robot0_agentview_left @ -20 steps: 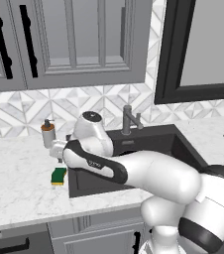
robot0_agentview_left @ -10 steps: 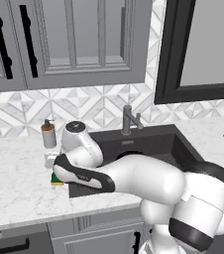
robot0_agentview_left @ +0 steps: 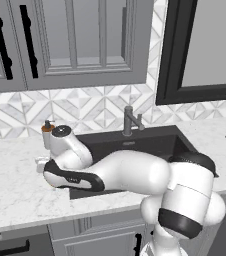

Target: Pick the pan and sponge and place them into the sink. Then turn on the water.

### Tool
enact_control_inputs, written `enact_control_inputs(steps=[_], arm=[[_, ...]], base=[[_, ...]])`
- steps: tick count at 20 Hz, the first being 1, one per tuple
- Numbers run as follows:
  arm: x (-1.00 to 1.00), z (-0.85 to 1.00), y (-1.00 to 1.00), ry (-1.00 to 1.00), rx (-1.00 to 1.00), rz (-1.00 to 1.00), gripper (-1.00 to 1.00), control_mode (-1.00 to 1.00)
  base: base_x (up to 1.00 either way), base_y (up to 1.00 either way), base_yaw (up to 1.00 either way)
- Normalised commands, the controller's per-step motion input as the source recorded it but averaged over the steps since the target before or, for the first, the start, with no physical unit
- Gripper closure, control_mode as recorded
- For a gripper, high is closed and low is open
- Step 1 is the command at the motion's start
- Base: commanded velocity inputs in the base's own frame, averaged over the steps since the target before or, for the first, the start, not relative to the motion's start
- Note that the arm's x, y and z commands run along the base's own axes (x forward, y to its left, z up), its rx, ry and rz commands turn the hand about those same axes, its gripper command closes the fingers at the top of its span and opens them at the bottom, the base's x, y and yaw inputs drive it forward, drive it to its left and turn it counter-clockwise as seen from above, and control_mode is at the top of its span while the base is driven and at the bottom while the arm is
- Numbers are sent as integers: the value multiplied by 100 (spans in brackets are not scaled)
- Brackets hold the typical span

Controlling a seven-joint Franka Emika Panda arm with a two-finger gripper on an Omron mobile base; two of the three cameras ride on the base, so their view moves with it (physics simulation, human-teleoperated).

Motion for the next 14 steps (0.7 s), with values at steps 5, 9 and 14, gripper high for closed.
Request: enact_control_inputs(steps=[5,9,14], arm=[[39,-29,9,0,-1,0,-100,-100],[27,-25,0,0,-3,0,-100,-100],[20,-29,4,0,-2,0,-100,-100]], base=[[0,0,0],[0,0,0],[0,0,0]])
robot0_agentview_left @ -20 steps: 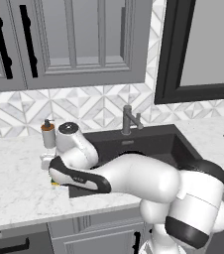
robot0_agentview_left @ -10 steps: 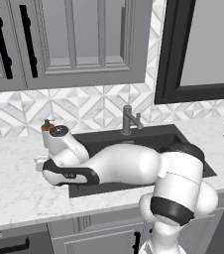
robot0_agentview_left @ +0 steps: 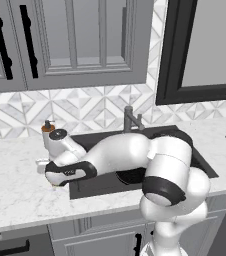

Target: Pick the pan and sponge and place them into the sink. Then turn on the water.

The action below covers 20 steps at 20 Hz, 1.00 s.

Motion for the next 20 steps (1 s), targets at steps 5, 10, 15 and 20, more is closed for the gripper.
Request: enact_control_inputs(steps=[5,10,15,20], arm=[[16,-25,2,0,-1,0,-100,-100],[17,-24,2,0,-1,0,-100,-100],[14,-27,3,0,-1,0,-100,-100],[24,-22,14,0,-1,-1,-100,-100]], base=[[0,0,0],[0,0,0],[0,0,0],[0,0,0]])
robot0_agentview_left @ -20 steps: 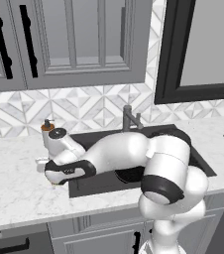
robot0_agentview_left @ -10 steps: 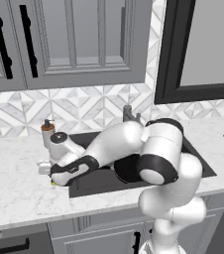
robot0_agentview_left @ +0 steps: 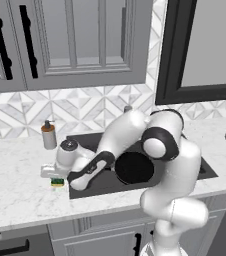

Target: Pick the pan and sponge and place them into the sink. Then turn on the water.

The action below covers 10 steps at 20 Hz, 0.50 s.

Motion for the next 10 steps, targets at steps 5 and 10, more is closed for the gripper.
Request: enact_control_inputs(steps=[5,10], arm=[[34,-9,30,0,0,-4,-100,-100],[29,-9,35,0,-3,-4,-100,-100]], base=[[0,0,0],[0,0,0]])
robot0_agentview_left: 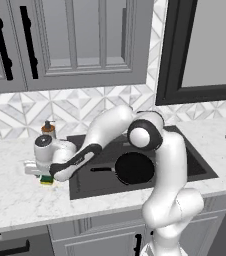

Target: Pick the pan and sponge and place them into the sink. Then turn on the water.

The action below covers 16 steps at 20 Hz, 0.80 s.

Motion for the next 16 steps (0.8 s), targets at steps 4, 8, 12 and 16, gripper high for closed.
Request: enact_control_inputs(steps=[4,8,12,16], arm=[[11,-26,25,0,-7,-3,-100,-100],[0,-20,-2,-5,-6,-7,100,-100],[-7,-24,-14,-17,-7,-7,100,-100],[-19,-14,-8,-21,-5,-5,100,-100]], base=[[0,0,0],[0,0,0],[0,0,0],[0,0,0]])
